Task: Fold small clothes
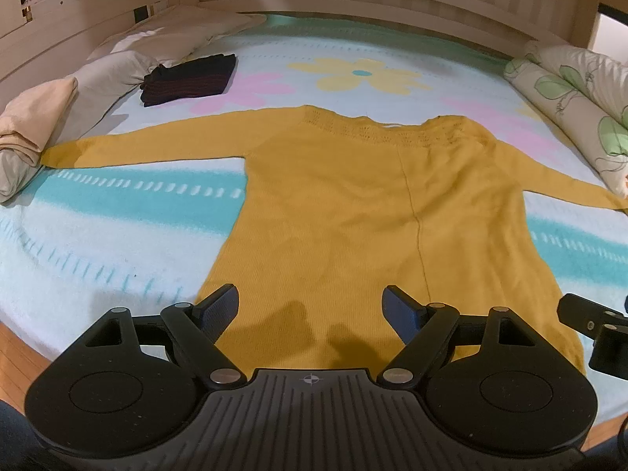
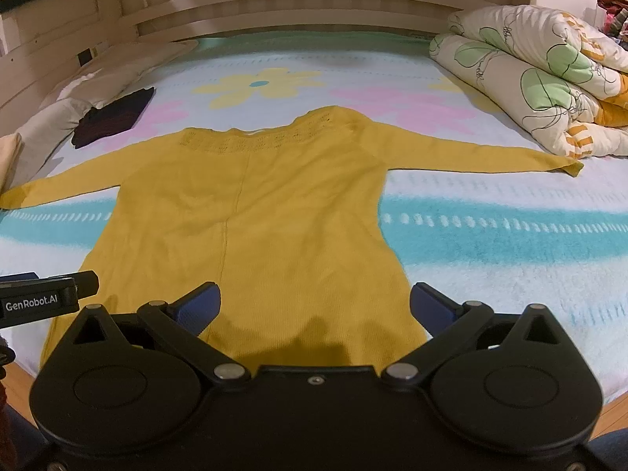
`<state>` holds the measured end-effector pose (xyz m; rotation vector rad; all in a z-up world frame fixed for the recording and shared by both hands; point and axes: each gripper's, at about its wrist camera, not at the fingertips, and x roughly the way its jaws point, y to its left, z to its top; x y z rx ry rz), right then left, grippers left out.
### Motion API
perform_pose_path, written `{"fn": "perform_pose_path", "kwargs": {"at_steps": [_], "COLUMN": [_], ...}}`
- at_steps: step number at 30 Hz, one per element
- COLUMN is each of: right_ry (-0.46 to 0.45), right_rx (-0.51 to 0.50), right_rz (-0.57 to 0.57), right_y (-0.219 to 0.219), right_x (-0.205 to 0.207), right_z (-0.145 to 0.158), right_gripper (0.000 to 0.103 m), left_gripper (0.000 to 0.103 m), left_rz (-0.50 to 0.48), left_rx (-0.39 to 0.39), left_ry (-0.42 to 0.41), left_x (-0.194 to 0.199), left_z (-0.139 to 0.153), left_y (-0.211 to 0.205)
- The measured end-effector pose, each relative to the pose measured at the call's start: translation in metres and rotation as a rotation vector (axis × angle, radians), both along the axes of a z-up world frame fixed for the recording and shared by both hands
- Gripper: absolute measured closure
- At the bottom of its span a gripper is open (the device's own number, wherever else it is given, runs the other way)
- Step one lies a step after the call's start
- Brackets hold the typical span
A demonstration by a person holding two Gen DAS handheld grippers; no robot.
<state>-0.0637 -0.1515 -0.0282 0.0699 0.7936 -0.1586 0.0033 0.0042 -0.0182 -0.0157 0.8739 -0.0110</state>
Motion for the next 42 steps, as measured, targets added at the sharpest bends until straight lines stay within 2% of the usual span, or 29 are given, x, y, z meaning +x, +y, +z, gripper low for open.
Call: {"fn": "perform_pose_path", "kwargs": {"at_steps": [42], "right_ry": [0.005], "right_rx": [-0.006], "right_rz": [0.014], "right_y": [0.007], "right_x": [-0.0012], "right_z": [-0.0006], "right_gripper": [0.001], "left_gripper": [0.023], "left_rz": [-0.006], "left_rx": [0.01], "left_ry": [0.013], "left_x": [-0.0021], "left_z": [-0.0053], "left_y": [-0.0027]}}
